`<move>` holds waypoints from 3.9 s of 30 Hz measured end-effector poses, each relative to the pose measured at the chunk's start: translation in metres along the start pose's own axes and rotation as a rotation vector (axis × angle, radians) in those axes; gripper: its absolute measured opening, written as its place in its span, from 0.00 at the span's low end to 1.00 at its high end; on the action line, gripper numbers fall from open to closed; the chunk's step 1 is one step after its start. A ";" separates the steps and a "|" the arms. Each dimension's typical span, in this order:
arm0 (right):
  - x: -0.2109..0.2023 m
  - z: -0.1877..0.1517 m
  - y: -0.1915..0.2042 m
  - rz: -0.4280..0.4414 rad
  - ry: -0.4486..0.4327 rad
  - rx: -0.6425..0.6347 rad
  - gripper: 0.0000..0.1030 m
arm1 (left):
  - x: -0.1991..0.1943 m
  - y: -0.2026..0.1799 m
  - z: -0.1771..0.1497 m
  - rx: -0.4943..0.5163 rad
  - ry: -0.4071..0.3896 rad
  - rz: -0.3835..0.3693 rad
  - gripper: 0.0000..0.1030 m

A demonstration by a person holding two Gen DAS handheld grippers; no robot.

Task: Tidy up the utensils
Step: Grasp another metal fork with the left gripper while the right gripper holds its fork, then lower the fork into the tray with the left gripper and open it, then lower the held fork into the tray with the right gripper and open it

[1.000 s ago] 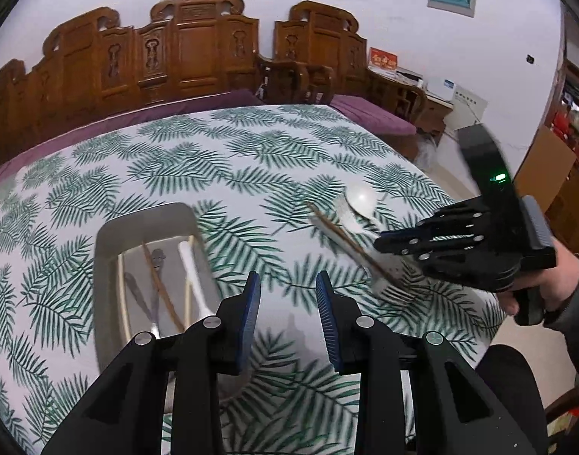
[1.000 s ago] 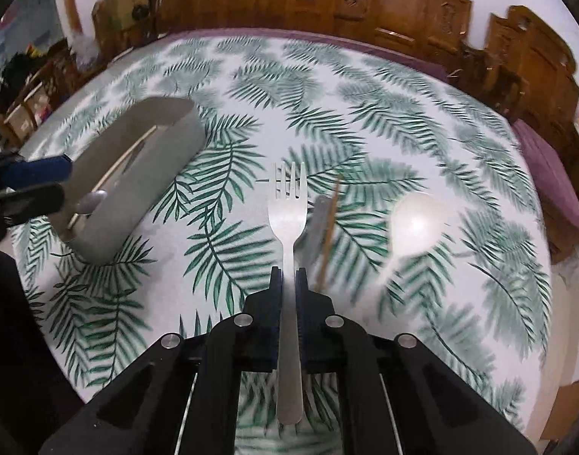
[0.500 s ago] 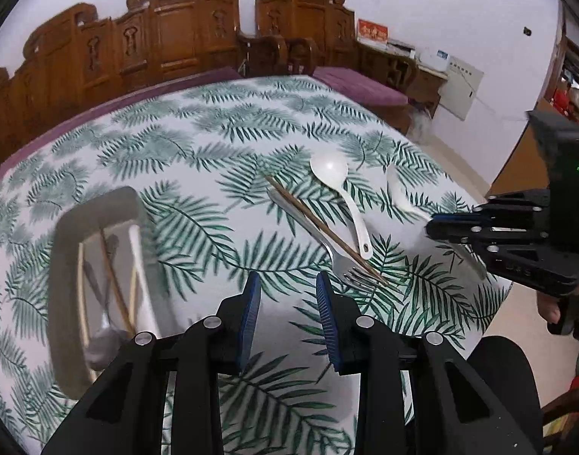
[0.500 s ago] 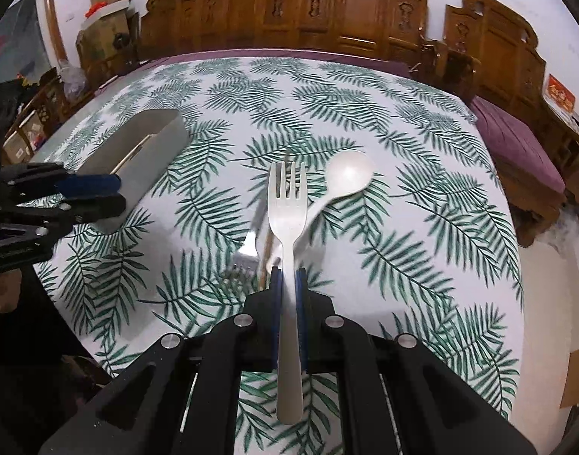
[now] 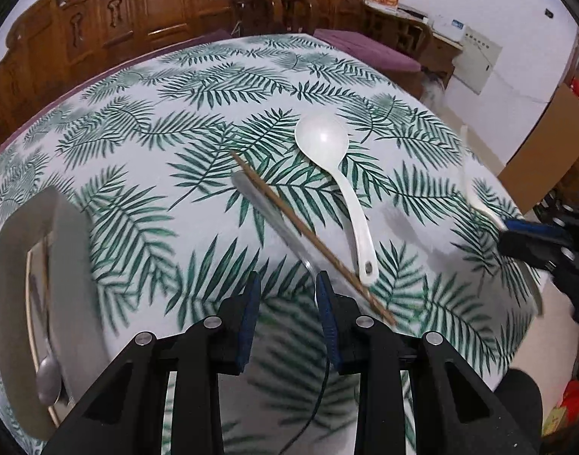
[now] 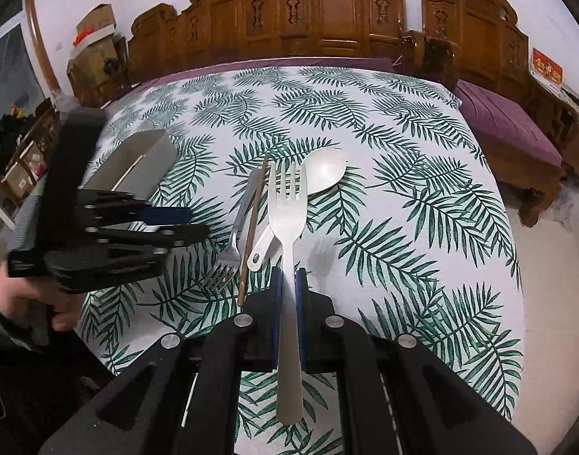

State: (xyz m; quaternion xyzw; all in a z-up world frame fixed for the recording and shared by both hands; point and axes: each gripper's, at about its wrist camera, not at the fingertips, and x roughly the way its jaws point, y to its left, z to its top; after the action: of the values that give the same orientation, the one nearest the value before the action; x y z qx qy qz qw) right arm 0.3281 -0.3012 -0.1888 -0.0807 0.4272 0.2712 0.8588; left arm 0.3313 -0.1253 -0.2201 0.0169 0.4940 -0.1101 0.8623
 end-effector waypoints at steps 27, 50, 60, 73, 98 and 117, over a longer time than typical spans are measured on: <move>0.005 -0.006 0.010 0.009 0.014 -0.015 0.08 | 0.023 0.011 0.000 -0.001 0.084 0.065 0.05; 0.001 0.002 0.070 0.029 -0.002 -0.122 0.08 | -0.080 0.058 -0.031 -0.037 -0.049 0.075 0.05; -0.004 0.006 0.105 0.039 -0.043 -0.153 0.08 | -0.101 0.107 -0.036 -0.117 -0.082 0.098 0.05; -0.002 0.006 0.117 0.051 -0.046 -0.158 0.08 | -0.088 0.167 -0.046 -0.216 -0.048 0.143 0.06; 0.011 0.004 0.115 0.055 -0.022 -0.129 0.08 | -0.036 0.190 -0.049 -0.251 0.060 0.139 0.06; 0.034 0.051 0.196 0.126 -0.057 -0.167 0.08 | -0.132 0.216 -0.070 -0.203 -0.084 0.151 0.16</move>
State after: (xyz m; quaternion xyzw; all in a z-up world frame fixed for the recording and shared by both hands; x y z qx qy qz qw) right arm 0.2750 -0.1044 -0.1650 -0.1172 0.3827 0.3614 0.8421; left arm 0.2525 0.1181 -0.1606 -0.0378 0.4635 0.0049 0.8852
